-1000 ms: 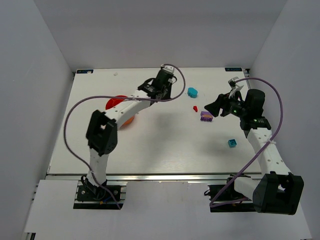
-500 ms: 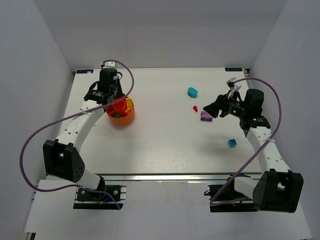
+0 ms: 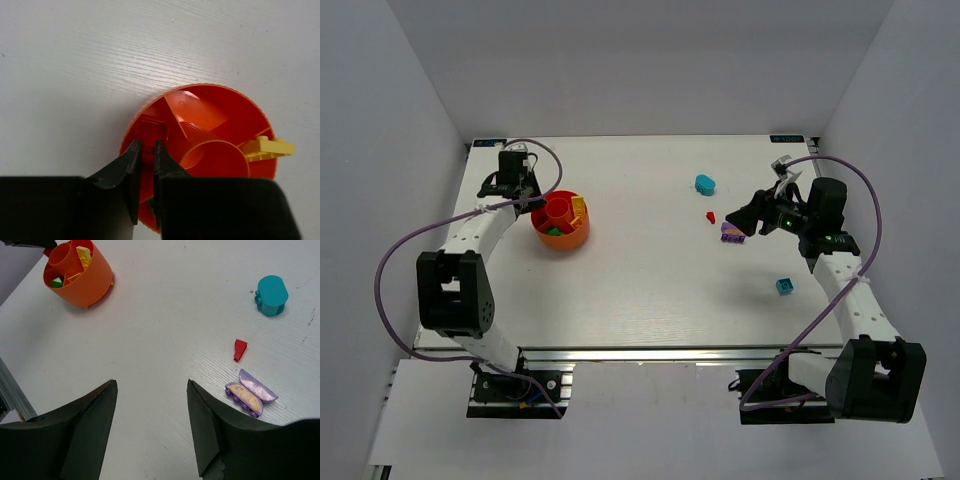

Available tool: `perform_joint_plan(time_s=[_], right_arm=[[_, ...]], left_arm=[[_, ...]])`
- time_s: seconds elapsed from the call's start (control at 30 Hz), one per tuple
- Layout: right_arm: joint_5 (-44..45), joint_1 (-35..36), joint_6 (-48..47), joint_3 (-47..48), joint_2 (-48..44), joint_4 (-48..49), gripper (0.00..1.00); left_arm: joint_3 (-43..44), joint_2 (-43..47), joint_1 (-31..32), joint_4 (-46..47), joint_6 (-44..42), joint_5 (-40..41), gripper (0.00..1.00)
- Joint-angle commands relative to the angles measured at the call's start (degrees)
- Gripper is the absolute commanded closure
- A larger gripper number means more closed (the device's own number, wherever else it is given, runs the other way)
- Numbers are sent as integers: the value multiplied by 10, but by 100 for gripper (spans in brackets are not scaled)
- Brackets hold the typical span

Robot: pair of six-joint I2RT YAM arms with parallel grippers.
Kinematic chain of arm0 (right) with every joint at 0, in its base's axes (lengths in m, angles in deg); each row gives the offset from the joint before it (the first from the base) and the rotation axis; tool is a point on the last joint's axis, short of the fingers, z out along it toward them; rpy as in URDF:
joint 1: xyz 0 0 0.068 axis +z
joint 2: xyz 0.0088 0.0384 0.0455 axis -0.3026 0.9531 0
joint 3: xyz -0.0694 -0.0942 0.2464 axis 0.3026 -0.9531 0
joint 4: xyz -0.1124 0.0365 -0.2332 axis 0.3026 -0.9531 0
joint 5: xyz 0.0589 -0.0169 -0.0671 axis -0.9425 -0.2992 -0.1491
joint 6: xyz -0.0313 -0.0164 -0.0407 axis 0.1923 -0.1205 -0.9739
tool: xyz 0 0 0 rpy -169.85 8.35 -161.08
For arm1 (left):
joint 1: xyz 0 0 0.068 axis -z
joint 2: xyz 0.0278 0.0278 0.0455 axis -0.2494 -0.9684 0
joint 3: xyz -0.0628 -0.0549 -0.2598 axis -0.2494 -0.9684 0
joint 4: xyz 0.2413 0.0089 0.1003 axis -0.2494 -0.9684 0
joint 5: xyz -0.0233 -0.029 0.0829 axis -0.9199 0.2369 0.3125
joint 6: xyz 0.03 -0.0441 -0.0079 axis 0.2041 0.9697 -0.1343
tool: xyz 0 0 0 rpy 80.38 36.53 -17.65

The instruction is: Sort the legos into containers by color

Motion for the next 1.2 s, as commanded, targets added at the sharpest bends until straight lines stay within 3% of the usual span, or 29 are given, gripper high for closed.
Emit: perform_joint_plan(time_s=[0.0, 0.1, 0.17, 0.23, 0.3, 0.47, 0.57, 0.6, 0.63, 0.7, 0.73, 0.8, 0.87, 0.9, 0.97, 1.03, 1.17], right_arm=[[-14, 1, -9, -8, 3, 11, 36], [-15, 1, -11, -9, 4, 11, 36], [-14, 0, -12, -9, 3, 11, 35], [-16, 0, -13, -9, 5, 11, 34], [-17, 0, -14, -9, 6, 11, 33], [-23, 1, -35, -8, 5, 6, 33], [-23, 3, -70, 0, 7, -9, 38], [-10, 3, -81, 3, 12, -12, 47], [-1, 7, -93, 8, 16, -17, 52], [51, 26, -128, 44, 50, -47, 69], [82, 31, -141, 63, 87, -63, 70], [117, 50, -175, 127, 133, -113, 65], [177, 60, -193, 196, 207, -144, 52], [197, 74, -203, 215, 231, -163, 37], [236, 87, -211, 247, 290, -170, 30], [271, 107, -214, 292, 349, -185, 26], [324, 123, -212, 369, 437, -216, 28]], left_arm=[[25, -10, -13, 19, 2, -34, 88], [26, -20, -18, 21, 2, -41, 76], [24, -22, -23, 24, 2, -41, 58], [25, -23, -23, 22, 2, -41, 49], [29, -23, -29, 21, 4, -41, 43], [44, -13, -34, 15, 7, -49, 41], [54, 14, -34, 13, 16, -63, 45], [53, 43, -34, 14, 25, -68, 49], [44, 63, -34, 16, 28, -93, 62], [22, 108, -34, 30, 48, -119, 78], [0, 167, -34, 43, 55, -167, 89], [-88, 227, -34, 111, 69, -238, 89], [-168, 297, -34, 166, 73, -347, 71], [-184, 318, -29, 169, 73, -362, 59], [-216, 361, -29, 151, 58, -386, 33], [-235, 385, -29, 136, 25, -392, 27], [-281, 457, -21, 121, -29, -363, 21]])
